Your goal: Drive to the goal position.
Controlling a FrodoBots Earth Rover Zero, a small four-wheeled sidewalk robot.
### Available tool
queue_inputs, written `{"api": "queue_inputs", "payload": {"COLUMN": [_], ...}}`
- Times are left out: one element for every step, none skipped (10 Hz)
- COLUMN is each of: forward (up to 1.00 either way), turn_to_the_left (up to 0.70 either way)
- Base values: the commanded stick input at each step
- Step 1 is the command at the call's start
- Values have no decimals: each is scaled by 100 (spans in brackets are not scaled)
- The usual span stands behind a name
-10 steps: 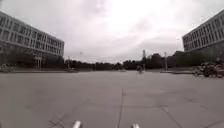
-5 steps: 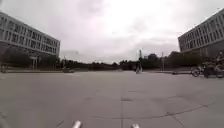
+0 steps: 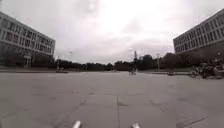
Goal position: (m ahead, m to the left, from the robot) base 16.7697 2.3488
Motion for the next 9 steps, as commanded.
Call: {"api": "queue_inputs", "payload": {"forward": [70, 70, 70, 70, 70, 70, 70, 70, 70], "turn_to_the_left": [0, 0, 0, 0, 0, 0, 0, 0, 0]}}
